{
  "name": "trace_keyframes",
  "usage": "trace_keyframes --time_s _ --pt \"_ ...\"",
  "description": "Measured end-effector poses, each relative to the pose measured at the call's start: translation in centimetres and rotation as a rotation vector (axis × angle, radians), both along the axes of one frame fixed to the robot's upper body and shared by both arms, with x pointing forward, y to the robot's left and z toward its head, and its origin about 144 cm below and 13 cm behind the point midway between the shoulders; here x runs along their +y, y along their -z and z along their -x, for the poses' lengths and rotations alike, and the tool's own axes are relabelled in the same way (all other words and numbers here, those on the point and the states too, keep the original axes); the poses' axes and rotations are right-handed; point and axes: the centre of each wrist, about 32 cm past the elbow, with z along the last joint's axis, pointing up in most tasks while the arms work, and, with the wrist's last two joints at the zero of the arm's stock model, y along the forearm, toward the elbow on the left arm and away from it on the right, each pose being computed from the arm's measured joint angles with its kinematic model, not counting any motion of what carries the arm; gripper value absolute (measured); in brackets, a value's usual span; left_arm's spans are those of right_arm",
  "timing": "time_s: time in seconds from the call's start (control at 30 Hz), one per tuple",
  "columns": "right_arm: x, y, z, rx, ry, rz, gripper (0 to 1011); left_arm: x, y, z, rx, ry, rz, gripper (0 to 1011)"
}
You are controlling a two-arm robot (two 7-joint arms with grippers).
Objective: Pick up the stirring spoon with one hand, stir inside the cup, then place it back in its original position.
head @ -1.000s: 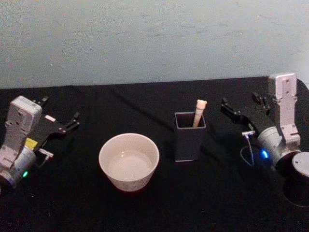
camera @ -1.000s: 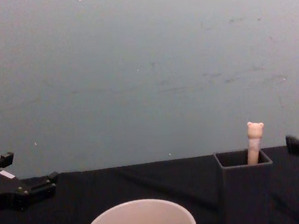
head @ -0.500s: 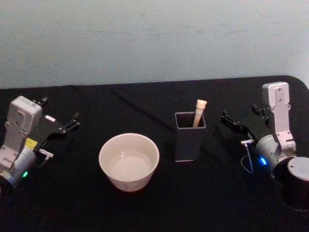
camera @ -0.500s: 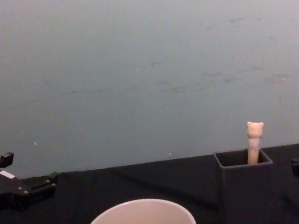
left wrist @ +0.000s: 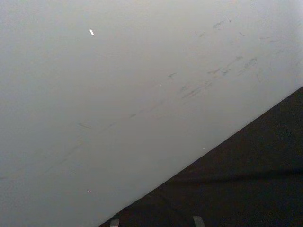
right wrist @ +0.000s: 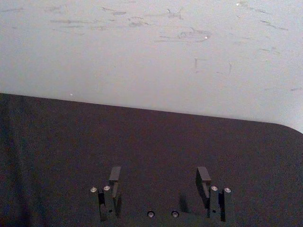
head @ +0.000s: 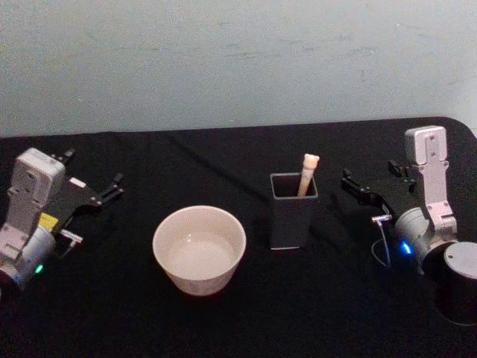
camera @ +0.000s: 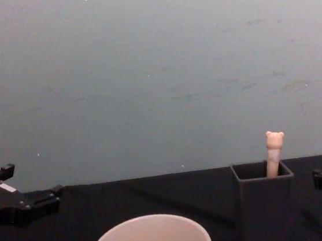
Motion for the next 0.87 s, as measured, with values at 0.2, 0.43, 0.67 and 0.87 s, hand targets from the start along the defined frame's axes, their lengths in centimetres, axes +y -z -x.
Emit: trace_keyframes --time_s 0.2,0.43,0.67,0.87 --pt "0.01 0.00 0.01 -0.001 -0.001 0.000 1002 0.00 0.00 0.00 0.000 0.000 0.000 1001" --pt "0.00 -0.02 0.01 -0.002 -0.002 -0.001 1000 0.00 0.00 0.00 0.000 0.000 0.000 1002" --pt "0.00 -0.04 0.01 -0.002 -0.003 -0.001 1002 0.00 0.00 0.00 0.000 0.000 0.000 1001" --pt "0.00 -0.04 0.01 -0.002 -0.003 -0.002 1002 0.00 0.00 0.00 0.000 0.000 0.000 1001"
